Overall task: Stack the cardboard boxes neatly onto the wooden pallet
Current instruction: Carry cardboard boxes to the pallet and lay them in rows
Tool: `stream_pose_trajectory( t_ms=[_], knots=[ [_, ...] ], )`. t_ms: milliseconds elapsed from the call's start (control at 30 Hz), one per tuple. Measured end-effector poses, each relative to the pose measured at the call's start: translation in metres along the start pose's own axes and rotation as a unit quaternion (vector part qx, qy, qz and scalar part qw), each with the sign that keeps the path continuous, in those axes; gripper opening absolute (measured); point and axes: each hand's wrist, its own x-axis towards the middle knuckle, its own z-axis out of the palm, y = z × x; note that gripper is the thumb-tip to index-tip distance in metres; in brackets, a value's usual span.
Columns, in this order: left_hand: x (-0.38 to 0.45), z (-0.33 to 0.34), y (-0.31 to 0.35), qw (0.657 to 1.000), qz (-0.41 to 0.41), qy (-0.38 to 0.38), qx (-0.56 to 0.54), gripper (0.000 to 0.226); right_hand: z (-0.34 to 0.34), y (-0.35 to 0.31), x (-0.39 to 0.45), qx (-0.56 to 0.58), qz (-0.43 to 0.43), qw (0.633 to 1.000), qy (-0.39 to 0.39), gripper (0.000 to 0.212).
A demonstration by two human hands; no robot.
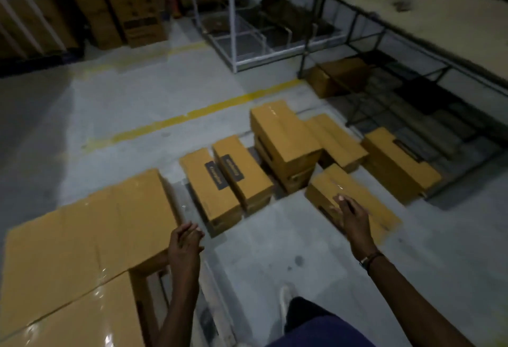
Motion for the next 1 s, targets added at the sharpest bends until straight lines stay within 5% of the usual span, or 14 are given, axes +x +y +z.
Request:
stream_pose_trajectory(
  t_ms=[400, 700, 1000],
  knots=[
    [-0.097, 0.243, -0.014, 0.987, -0.008, -0.154, 0.04, 0.026, -0.26, 0.002, 0.047, 0.053, 0.012, 0.988, 0.145, 0.018],
    [-0.165, 0.434, -0.055, 0.987, -0.027, -0.156, 0.038, 0.025, -0.434, 0.011, 0.135, 0.029, 0.033, 0.994, 0.098, 0.035],
    [-0.171, 0.537, -0.059, 0.988, -0.026, -0.13, 0.081, 0.028, -0.472, -0.002, 0.263, -0.007, 0.051, 0.999, -0.001, 0.025]
  ],
)
